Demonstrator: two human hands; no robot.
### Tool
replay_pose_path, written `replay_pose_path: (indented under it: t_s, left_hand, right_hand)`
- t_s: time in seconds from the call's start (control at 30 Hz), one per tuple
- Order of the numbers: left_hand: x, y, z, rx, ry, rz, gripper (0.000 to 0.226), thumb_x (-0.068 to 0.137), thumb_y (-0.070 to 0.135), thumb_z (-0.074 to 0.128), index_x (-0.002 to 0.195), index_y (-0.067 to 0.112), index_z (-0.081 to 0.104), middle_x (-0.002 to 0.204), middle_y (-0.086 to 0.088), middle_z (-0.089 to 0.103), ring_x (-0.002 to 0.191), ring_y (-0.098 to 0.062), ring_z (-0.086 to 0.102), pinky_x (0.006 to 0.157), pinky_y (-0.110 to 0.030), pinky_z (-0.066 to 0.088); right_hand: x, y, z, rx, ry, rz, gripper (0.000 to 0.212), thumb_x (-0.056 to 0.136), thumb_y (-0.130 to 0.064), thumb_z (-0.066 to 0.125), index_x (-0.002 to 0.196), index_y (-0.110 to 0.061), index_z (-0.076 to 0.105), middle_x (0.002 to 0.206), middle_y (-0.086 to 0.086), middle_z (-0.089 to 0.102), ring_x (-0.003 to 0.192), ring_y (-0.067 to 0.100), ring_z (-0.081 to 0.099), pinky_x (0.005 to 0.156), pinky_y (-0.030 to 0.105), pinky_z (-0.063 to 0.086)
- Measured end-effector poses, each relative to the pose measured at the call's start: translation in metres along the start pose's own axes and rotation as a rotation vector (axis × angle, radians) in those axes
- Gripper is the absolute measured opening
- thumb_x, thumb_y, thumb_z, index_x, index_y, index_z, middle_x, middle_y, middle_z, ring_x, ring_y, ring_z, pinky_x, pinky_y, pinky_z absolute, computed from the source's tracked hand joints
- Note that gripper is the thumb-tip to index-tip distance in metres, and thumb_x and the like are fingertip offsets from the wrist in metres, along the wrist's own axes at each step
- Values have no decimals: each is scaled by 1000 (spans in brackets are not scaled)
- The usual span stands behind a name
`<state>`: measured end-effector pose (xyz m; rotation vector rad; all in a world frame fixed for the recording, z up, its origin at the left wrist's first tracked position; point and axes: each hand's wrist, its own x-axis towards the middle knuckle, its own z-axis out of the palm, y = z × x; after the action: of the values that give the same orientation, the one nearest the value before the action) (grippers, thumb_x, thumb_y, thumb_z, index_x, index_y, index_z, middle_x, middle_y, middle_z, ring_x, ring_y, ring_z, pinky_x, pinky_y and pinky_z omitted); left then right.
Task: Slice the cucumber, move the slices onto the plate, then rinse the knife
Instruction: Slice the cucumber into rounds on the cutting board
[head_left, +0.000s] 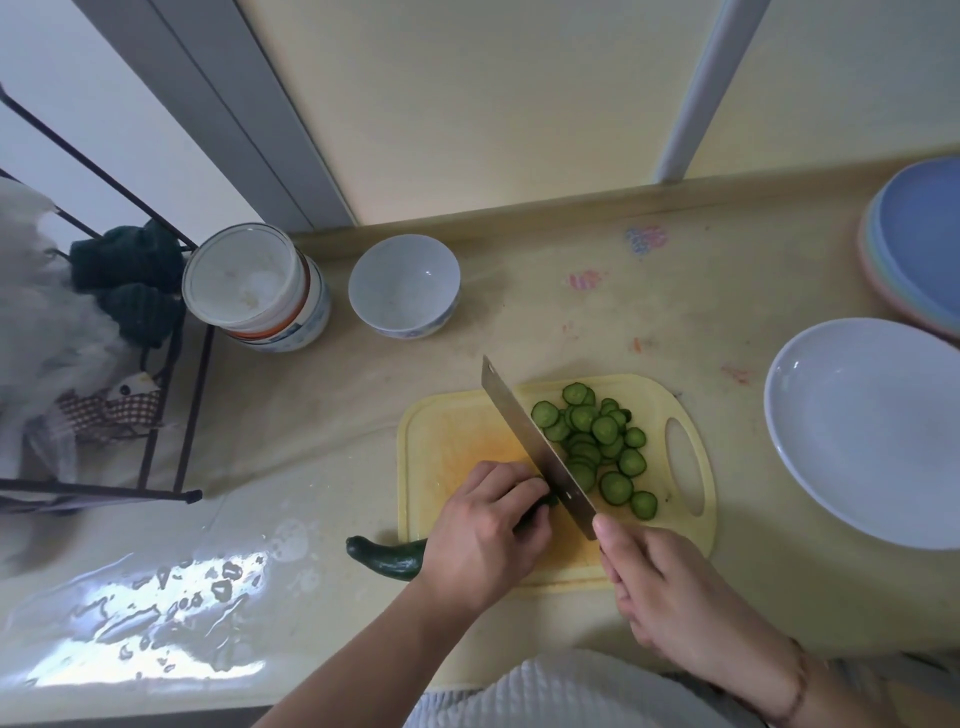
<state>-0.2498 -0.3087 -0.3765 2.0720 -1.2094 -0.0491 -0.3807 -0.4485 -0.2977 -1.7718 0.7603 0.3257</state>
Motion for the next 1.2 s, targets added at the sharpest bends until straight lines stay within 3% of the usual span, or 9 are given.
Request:
replay_pose_path:
  t_s: [0.13,0.4,0.77,0.9,1.1,1.2]
  left_hand:
    - [0,-1,0,4,-3,2,13,85,11,75,98,11,75,102,1,68,90,-20,62,81,-24,52]
    - [1,0,0,5,-10,11,12,85,10,74,97,11,75,101,0,68,88,-20,62,82,-22,51]
    - [0,0,0,4,-6,1,14,83,11,77,97,10,75,102,0,68,90,-20,63,78,-26,54]
    - [0,2,-2,-7,-9,-8,14,84,13,74,97,10,74,101,0,68,90,-20,63,79,-26,53]
    - [0,0,-1,-5,-9,-6,13,84,10,75,97,10,74,101,0,68,89,-20,62,79,-27,53]
    - [1,1,-1,-12,-5,-13,13,83,9,75,96,10,74,100,0,68,88,-20,62,80,-26,52]
  right_hand:
    - [-5,1,0,23,6,3,70,78,-75,31,66,-6,37,50,-2,31,45,12,29,49,31,26]
    - [-8,6,2,7,-5,27,74,77,-77,30,67,-5,41,50,-2,35,46,12,32,52,34,28]
    - [23,3,10,-43,-4,46,60,83,-69,25,61,-16,40,41,-4,36,36,7,34,47,29,31]
    - [23,4,2,-32,18,72,56,92,-59,26,61,-16,43,37,-4,40,31,5,36,38,14,27]
    - [13,0,-2,-15,2,45,56,92,-59,28,64,-13,42,38,-3,36,32,6,33,36,13,26]
    - [3,-4,0,-6,-1,20,62,84,-69,29,63,-12,40,42,-3,37,35,6,33,39,14,26]
